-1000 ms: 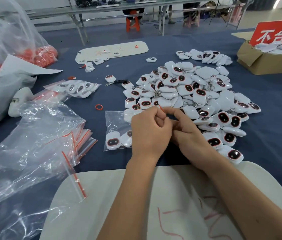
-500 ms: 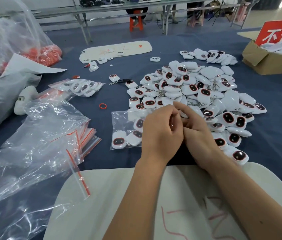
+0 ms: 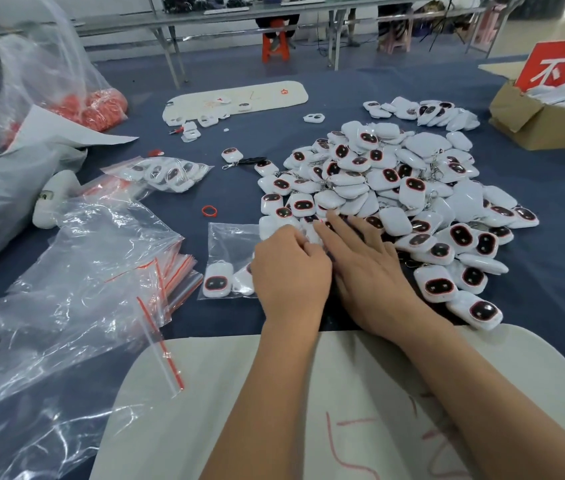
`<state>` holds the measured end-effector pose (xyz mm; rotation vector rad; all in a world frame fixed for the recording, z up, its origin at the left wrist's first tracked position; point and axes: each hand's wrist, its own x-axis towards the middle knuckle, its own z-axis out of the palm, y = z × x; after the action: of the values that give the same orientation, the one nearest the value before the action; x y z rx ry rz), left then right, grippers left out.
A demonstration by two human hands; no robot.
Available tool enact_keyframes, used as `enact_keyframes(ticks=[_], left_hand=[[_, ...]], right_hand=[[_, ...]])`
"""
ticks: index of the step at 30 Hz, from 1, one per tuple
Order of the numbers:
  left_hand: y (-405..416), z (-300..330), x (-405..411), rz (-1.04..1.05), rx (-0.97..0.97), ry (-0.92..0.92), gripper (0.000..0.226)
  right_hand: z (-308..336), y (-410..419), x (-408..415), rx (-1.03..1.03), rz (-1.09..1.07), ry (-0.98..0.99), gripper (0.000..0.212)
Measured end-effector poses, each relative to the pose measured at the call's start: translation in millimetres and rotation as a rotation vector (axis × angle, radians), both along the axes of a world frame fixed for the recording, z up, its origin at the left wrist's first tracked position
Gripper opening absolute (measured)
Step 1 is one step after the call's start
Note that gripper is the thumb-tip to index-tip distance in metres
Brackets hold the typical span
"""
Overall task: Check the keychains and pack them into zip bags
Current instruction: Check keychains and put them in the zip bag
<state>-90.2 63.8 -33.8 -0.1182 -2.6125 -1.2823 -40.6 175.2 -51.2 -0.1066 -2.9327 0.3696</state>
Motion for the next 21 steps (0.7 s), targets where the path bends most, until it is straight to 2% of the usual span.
enact_keyframes(ticks=[3, 7, 10, 12, 14, 15, 18, 21], left_hand=[[-5.1, -0.2, -3.1, 0.081, 0.044, -0.024, 0.01], [-5.1, -1.0, -5.1, 0.097, 0.076, -0.035, 0.006], [-4.5, -1.6, -5.3, 0.047, 0.136, -0.044, 0.007], [-4.5, -2.5, -7.0, -0.039, 0.181, -0.088, 0.012], [-4.6, -2.5, -9.8, -0.12, 0.293, -0.188, 0.017], [-4.5, -2.1, -11.2, -0.147, 0.371, -0.238, 0.019], [-4.2, 1.8, -12.3, -0.225, 0.549, -0.333, 0.022], [-3.6, 2.6, -11.4, -0.313, 0.51, -0.329, 0.017]], right_hand=[[1.1, 0.5, -0.3, -0.048, -0.02, 0.046, 0.064], [-0.3, 2.5, -0.5, -0.134, -0.129, 0.121, 0.047], [1.2, 8.3, 2.9, -0.374, -0.162, 0.269, 0.049], [3.6, 13.1, 6.8, -0.672, -0.173, 0.397, 0.048], [6.4, 15.1, 9.1, -0.986, -0.159, 0.412, 0.044], [6.8, 16.5, 8.9, -1.072, -0.152, 0.413, 0.042], [6.2, 20.0, 8.4, -1.184, -0.104, 0.388, 0.039], [4.8, 22.4, 8.6, -1.188, -0.064, 0.347, 0.039]])
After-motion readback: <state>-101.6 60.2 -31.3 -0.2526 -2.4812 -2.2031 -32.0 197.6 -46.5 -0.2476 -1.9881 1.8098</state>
